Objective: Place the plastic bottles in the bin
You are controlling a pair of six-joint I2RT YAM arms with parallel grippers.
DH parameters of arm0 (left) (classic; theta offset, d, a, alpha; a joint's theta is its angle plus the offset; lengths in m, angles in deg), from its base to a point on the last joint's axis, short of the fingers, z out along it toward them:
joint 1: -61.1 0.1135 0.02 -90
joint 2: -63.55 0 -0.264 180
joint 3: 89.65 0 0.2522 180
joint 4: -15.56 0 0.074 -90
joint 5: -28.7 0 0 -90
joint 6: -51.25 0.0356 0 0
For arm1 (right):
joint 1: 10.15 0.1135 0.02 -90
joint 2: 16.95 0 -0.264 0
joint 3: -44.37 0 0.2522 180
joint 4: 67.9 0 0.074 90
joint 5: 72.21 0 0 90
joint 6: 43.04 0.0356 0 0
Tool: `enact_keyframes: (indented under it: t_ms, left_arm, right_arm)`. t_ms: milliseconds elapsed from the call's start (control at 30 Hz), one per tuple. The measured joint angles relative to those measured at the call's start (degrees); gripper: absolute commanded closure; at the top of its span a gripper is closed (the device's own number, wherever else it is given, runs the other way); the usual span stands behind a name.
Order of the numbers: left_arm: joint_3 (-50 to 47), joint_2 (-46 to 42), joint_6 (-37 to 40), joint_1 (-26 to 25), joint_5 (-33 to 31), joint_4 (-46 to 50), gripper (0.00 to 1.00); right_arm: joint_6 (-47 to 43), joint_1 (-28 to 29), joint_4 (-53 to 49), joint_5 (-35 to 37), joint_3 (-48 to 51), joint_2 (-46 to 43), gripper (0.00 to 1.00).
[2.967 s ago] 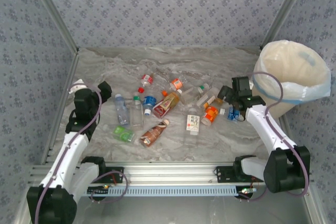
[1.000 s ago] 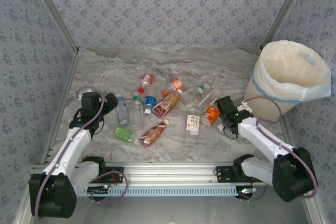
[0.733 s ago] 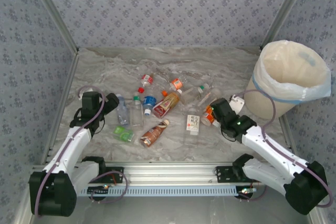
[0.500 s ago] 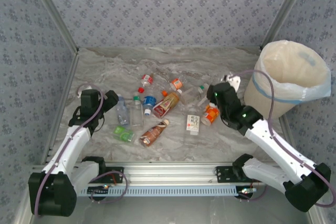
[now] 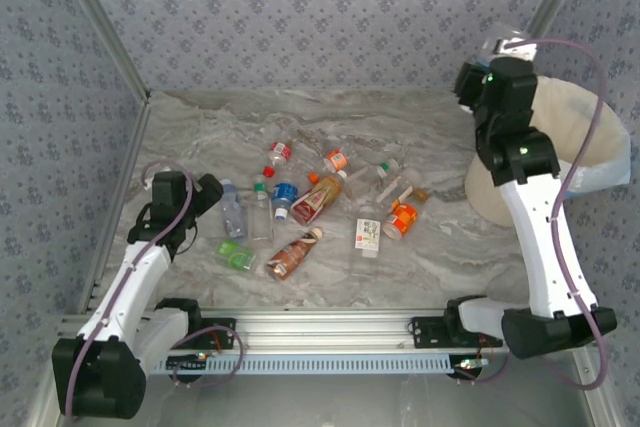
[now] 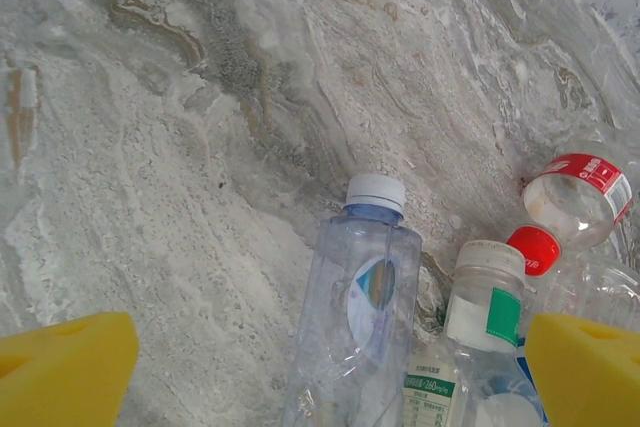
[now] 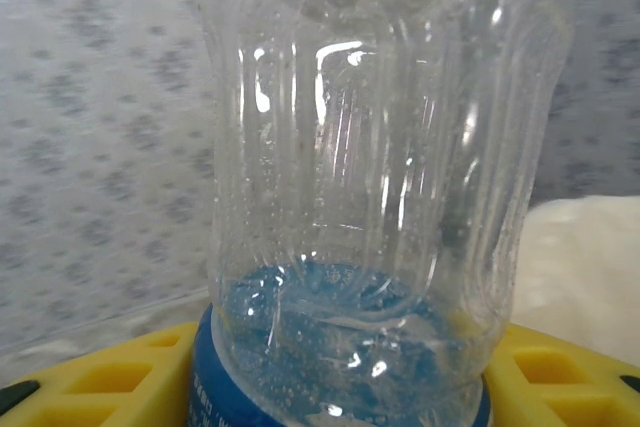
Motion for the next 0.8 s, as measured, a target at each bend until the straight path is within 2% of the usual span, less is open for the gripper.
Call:
enact_keyframes:
  t_ms: [133, 267, 400, 567, 800]
  left_arm:
    - [0.00, -1.64, -0.28, 0.00, -1.25, 1.18, 0.01]
    - [0.00, -2.23, -0.79, 0.02, -1.70, 2.14, 0.00]
    - [0.00, -2.23, -1.22, 0.02, -1.84, 2.47, 0.01]
    - [0.00, -2.12, -1.55, 0.15, -2.62, 3.06, 0.01]
    - [0.00, -1.84, -1.97, 1.31, -3.02, 3.69, 0.00]
  right_arm:
    - [-0.46, -9.60, -3.98, -1.16, -0.85, 2.54, 0.59]
    - [-0.24, -19.45, -7.72, -5.66, -0.87, 6.14, 0.58]
    - [0.15, -25.27, -10.67, -9.99, -1.05, 11.26, 0.58]
    - [0.74, -27.87, -14.69, -14.08, -1.42, 18.84, 0.56]
    - [1.33, -25.14, -18.86, -19.69, -1.42, 23.32, 0.53]
